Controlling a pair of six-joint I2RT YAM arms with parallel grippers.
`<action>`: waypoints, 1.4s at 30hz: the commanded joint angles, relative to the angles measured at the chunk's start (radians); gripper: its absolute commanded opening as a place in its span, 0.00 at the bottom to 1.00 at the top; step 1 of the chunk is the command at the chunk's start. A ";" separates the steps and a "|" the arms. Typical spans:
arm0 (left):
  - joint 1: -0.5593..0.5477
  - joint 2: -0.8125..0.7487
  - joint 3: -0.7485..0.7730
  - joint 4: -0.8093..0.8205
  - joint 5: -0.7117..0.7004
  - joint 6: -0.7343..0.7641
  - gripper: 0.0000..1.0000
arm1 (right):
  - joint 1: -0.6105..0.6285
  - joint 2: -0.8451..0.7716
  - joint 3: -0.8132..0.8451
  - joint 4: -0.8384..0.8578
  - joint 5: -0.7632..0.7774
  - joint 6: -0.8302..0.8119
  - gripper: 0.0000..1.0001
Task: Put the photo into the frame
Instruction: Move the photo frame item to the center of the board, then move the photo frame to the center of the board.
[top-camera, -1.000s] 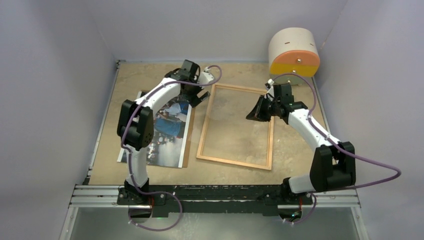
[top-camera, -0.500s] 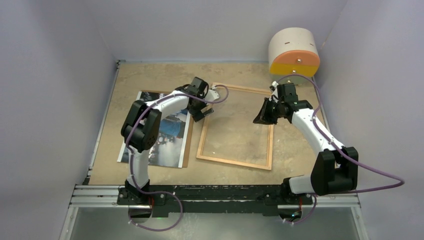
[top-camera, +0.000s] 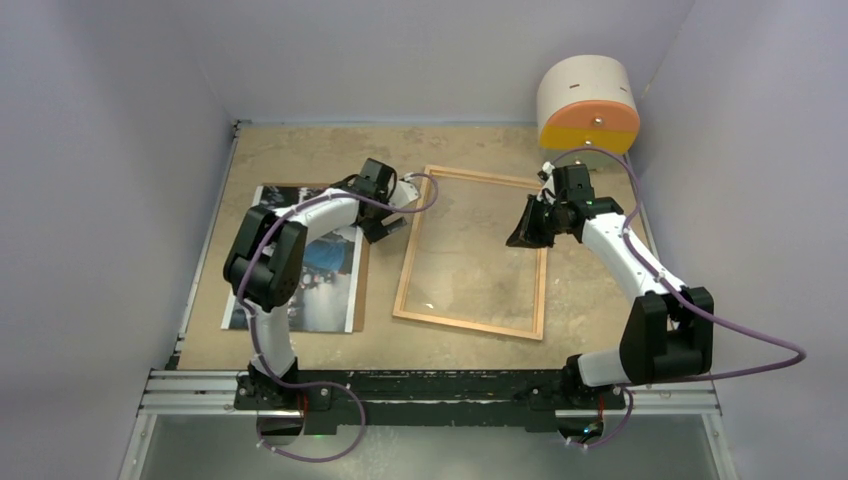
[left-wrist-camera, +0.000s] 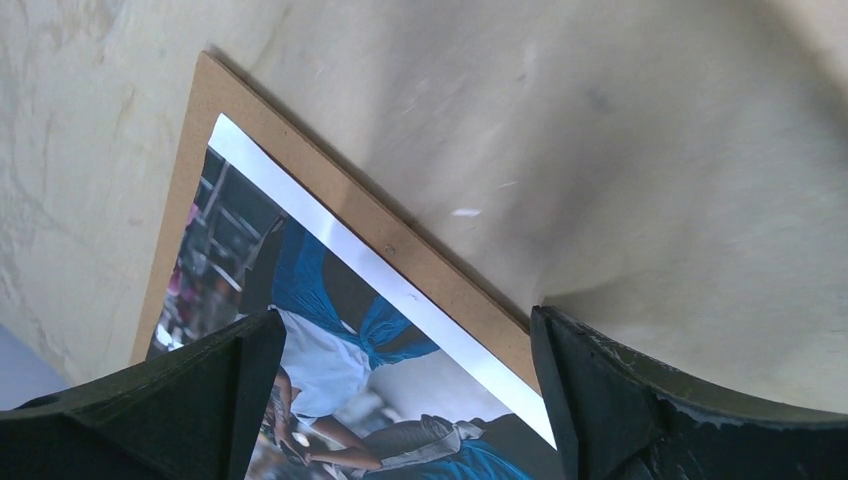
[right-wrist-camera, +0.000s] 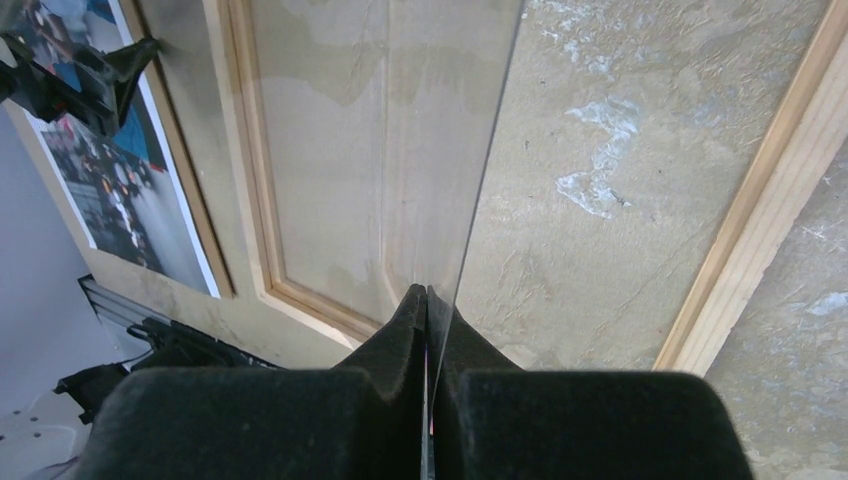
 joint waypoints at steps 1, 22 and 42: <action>0.050 -0.003 0.002 -0.076 -0.031 0.038 1.00 | -0.003 0.005 0.038 -0.006 -0.040 -0.025 0.00; -0.054 0.214 0.480 -0.266 0.357 -0.263 1.00 | -0.004 -0.059 0.001 -0.037 -0.012 0.008 0.00; -0.047 0.174 0.304 -0.210 0.238 -0.190 0.77 | 0.026 -0.048 -0.099 0.106 -0.067 0.078 0.00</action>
